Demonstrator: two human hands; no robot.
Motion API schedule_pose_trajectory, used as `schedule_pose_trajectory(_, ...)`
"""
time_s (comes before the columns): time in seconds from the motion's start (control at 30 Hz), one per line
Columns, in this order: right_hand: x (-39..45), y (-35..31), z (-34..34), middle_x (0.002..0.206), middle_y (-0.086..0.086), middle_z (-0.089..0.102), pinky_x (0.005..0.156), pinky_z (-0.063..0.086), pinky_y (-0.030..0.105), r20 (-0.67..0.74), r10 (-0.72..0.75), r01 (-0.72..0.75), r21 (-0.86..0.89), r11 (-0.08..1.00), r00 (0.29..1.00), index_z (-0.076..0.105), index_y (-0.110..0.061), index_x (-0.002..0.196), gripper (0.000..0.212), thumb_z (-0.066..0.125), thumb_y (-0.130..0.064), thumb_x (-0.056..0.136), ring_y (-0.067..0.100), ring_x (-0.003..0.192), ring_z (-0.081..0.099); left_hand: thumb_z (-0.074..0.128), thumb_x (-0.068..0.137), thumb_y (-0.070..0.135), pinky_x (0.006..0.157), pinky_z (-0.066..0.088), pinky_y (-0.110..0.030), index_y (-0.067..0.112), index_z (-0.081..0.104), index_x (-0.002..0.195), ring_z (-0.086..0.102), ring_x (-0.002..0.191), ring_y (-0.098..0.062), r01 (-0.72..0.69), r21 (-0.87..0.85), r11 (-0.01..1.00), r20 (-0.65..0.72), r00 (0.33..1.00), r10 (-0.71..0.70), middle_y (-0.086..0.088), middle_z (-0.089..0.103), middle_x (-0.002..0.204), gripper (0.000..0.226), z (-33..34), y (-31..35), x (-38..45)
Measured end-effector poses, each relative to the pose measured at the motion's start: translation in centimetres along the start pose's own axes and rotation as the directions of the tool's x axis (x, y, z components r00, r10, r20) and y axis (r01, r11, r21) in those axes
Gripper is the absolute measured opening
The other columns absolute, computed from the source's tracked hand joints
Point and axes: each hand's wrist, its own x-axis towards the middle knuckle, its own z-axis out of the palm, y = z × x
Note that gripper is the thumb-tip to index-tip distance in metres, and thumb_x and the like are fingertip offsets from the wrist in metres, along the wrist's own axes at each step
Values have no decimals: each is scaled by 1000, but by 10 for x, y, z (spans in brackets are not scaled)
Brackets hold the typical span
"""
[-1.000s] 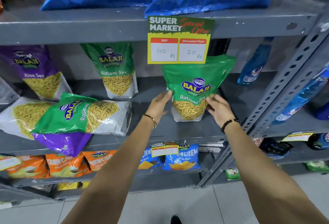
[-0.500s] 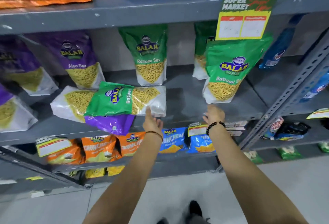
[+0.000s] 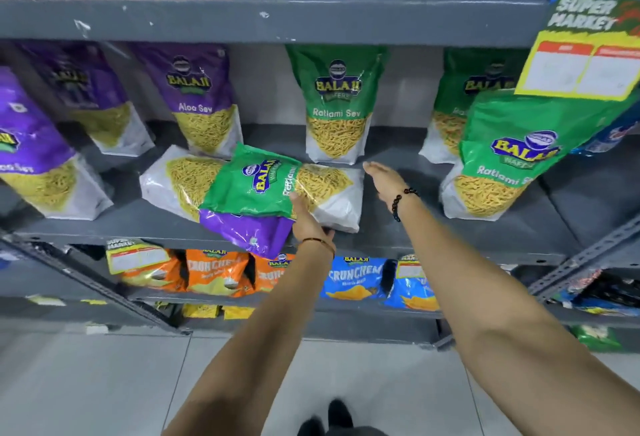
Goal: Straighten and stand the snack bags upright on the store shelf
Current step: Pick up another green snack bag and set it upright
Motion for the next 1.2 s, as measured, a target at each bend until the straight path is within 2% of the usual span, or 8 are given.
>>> schedule_pose_trajectory(0.17, 21, -2, 8, 135, 5, 52, 101, 34, 39, 86, 61, -55, -69, 996, 994, 52, -15, 129, 52, 50, -46, 87, 23, 122, 46, 25, 86, 68, 111, 32, -48, 24, 36, 139, 42, 132, -30, 13, -50, 999, -37, 999, -15, -5, 45, 145, 70, 3, 2, -1)
schedule_pose_trajectory(0.33, 13, 8, -4, 71, 3, 60, 70, 52, 34, 120, 111, -133, 191, 973, 987, 62, -16, 66, 9, 67, -12, 73, 20, 72, 58, 23, 90, 63, 110, 32, -50, 18, 33, 141, 41, 133, -31, 25, 15, 1000, -50, 998, -24, -8, 42, 147, 69, -2, 6, -6)
schedule_pose_trajectory(0.63, -44, 27, -31, 71, -3, 69, 63, 48, 20, 366, -30, -40, 182, 983, 930, 68, -17, 72, 7, 70, -18, 79, 11, 68, 61, 30, 91, 59, 110, 39, -49, 12, 51, 130, 53, 123, -31, -106, 7, 994, 56, 993, 105, -13, 55, 136, 64, -28, 12, -9)
schedule_pose_trajectory(0.73, -57, 31, -27, 86, 5, 69, 80, 49, 31, 491, -82, -60, 267, 962, 867, 64, -13, 81, 13, 72, -13, 71, 21, 82, 63, 32, 94, 51, 107, 41, -45, 12, 57, 119, 57, 115, -29, -196, 100, 975, 65, 980, 190, -13, 62, 123, 53, -40, 23, -15)
schedule_pose_trajectory(0.83, -65, 30, -21, 102, 6, 70, 94, 48, 41, 609, -96, -42, 207, 977, 787, 63, -15, 99, 34, 75, -8, 68, 26, 98, 64, 36, 94, 48, 86, 48, -29, 18, 61, 97, 56, 77, -13, -255, 269, 929, 66, 967, 246, -2, 60, 89, 39, -52, 38, -23)
schedule_pose_trajectory(0.97, -79, 23, -21, 99, -4, 75, 84, 57, 31, 728, -111, 1, 149, 989, 676, 67, -26, 101, 45, 80, -9, 62, 16, 94, 69, 37, 96, 44, 50, 52, -9, 19, 61, 107, 66, 60, -4, -311, 339, 888, 173, 948, 266, 7, 71, 73, 37, -64, 56, -39)
schedule_pose_trajectory(1.07, -89, 19, -23, 90, -2, 77, 74, 59, 28, 731, -145, -22, 214, 977, 667, 69, -20, 94, 68, 94, -19, 31, 15, 85, 72, 37, 95, 45, 94, 53, -37, 16, 63, 107, 67, 100, -24, -322, 311, 894, 273, 931, 241, -13, 68, 113, 41, -65, 66, -55)
schedule_pose_trajectory(1.2, -97, 14, -24, 86, -3, 78, 69, 58, 22, 748, -192, -26, 269, 963, 635, 76, -21, 85, 61, 95, -19, 27, 11, 83, 73, 39, 93, 49, 106, 43, -48, 24, 64, 90, 61, 112, -30, -334, 292, 896, 301, 921, 245, -13, 66, 116, 36, -69, 72, -65)
